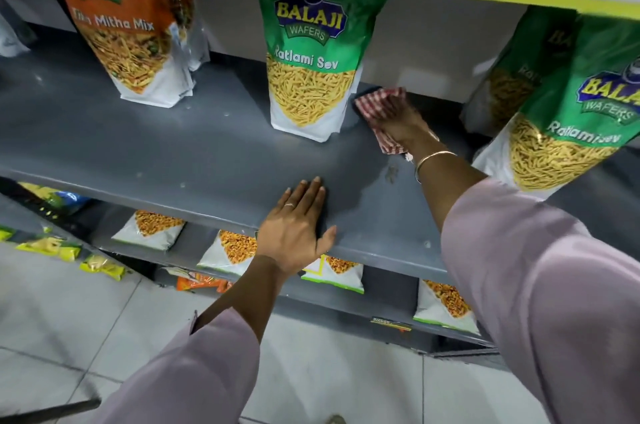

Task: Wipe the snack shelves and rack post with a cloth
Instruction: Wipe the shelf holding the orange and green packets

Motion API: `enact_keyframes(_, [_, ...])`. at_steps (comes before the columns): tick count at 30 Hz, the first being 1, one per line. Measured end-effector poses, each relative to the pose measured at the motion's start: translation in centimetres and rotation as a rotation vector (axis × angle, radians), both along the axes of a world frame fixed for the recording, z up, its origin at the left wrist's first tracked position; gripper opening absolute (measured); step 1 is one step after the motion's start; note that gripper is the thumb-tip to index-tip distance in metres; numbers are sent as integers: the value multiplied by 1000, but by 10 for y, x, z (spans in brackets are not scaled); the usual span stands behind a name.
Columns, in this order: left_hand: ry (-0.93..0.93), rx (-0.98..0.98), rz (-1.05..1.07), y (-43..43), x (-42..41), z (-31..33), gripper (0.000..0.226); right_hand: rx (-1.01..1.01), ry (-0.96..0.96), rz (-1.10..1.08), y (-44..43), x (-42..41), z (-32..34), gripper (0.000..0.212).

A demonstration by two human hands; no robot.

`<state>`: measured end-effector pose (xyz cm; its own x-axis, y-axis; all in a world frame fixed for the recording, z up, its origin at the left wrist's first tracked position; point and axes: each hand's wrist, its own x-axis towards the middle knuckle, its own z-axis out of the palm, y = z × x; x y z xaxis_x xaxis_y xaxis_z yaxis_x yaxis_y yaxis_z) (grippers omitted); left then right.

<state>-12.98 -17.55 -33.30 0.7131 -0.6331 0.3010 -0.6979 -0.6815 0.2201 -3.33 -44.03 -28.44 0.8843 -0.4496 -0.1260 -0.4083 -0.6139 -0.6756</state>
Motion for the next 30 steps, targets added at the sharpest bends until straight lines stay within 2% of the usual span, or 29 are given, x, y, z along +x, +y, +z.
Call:
enact_keyframes(3, [23,16,16,-1,-1,3,61,-52,15,218,21,-30,14,66])
enact_keyframes(5, [49,30,23,-2,-3,7,61,-105,-4,249,29,-59,14,60])
enact_keyframes(8, [71,46,31,-2,-6,11,61,-32,-74,295,49,-116,14,47])
enact_keyframes(11, [72,24,38,0,-8,15,58,-6,34,367,70,-168,26,48])
enact_keyframes(14, [80,42,32,0,-10,18,57,230,259,598,69,-208,48,44])
enact_keyframes(15, [80,46,30,1,-10,19,57,317,283,643,65,-216,56,42])
enact_keyframes(17, [95,51,39,0,-10,19,57,478,225,527,61,-220,70,37])
enact_keyframes(19, [111,76,42,0,-9,18,58,534,-6,242,50,-210,68,42])
enact_keyframes(20, [109,81,39,0,-9,17,59,451,-107,90,46,-200,65,43])
enact_keyframes(21, [108,78,35,0,-9,17,60,245,-153,-31,42,-189,58,41])
enact_keyframes(22, [113,70,34,0,-9,16,62,28,-108,-82,39,-179,47,40])
enact_keyframes(23, [125,66,36,0,-9,16,64,-106,-29,-42,43,-176,38,41])
enact_keyframes(24, [132,69,38,1,-9,17,66,-141,42,28,48,-177,30,43])
enact_keyframes(27, [122,80,42,1,-9,16,65,-18,170,268,65,-196,31,45])
enact_keyframes(30, [128,82,36,2,-9,17,64,199,428,651,56,-220,56,43])
